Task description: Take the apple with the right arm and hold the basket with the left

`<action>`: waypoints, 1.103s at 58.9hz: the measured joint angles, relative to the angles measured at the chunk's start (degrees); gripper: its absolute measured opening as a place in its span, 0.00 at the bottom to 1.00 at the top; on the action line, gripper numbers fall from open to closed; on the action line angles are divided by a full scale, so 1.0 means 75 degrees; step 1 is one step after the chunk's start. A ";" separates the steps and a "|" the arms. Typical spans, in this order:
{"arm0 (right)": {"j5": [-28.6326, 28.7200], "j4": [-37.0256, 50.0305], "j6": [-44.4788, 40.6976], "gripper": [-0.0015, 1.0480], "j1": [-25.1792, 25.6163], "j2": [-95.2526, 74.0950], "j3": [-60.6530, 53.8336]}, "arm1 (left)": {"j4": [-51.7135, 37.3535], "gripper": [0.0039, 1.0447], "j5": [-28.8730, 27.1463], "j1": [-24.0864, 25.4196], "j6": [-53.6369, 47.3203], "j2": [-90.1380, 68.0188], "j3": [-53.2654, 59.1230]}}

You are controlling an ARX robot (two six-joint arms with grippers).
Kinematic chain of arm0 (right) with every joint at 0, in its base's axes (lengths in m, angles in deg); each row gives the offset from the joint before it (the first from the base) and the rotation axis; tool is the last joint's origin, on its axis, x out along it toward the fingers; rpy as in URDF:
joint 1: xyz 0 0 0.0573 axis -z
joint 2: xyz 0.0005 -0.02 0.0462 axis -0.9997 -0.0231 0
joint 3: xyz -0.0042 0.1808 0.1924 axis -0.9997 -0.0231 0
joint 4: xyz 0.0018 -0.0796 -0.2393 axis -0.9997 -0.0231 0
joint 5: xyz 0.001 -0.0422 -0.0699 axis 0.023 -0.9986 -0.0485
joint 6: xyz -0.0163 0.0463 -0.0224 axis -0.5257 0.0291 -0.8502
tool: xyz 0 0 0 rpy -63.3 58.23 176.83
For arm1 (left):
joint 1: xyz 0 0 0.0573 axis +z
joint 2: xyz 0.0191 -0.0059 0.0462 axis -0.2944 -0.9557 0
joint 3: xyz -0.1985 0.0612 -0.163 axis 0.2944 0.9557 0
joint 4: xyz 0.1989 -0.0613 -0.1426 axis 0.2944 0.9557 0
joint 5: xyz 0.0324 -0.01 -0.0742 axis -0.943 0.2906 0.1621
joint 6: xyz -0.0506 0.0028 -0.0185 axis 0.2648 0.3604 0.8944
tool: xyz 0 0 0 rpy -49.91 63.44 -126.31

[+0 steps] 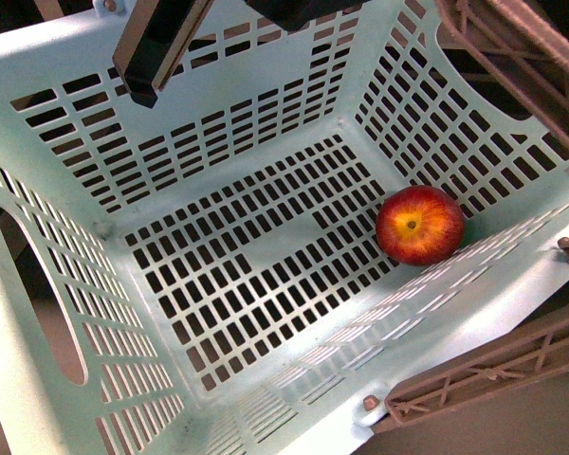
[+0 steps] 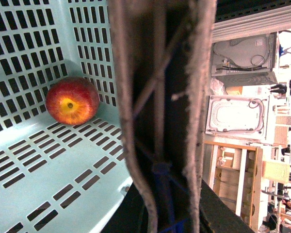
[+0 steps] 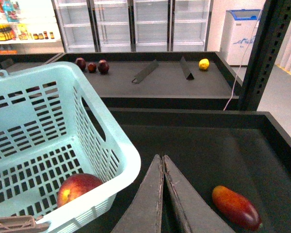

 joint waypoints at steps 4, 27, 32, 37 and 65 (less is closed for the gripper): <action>0.0000 -0.0015 0.0000 0.02 0.0000 0.0006 0.0000 | -0.0003 0.07 0.0009 -0.0003 -0.0015 0.0000 0.0000; 0.0000 -0.0020 -0.0015 0.34 0.0000 0.0026 0.0000 | 0.0000 0.07 0.0012 0.0000 -0.0003 0.0000 0.0000; 0.0000 -0.0020 -0.0015 0.48 0.0000 0.0026 0.0000 | 0.0000 0.07 0.0020 0.0000 0.0003 0.0000 0.0000; -0.0003 -0.0020 -0.0015 0.61 0.0000 0.0026 0.0000 | 0.0117 0.07 -0.0781 -0.0102 0.0216 0.0000 -0.0055; 0.0017 -0.0032 -0.0015 0.91 0.0000 0.0032 0.0000 | -0.0676 0.07 -0.3450 0.2372 0.2736 -0.0216 0.0373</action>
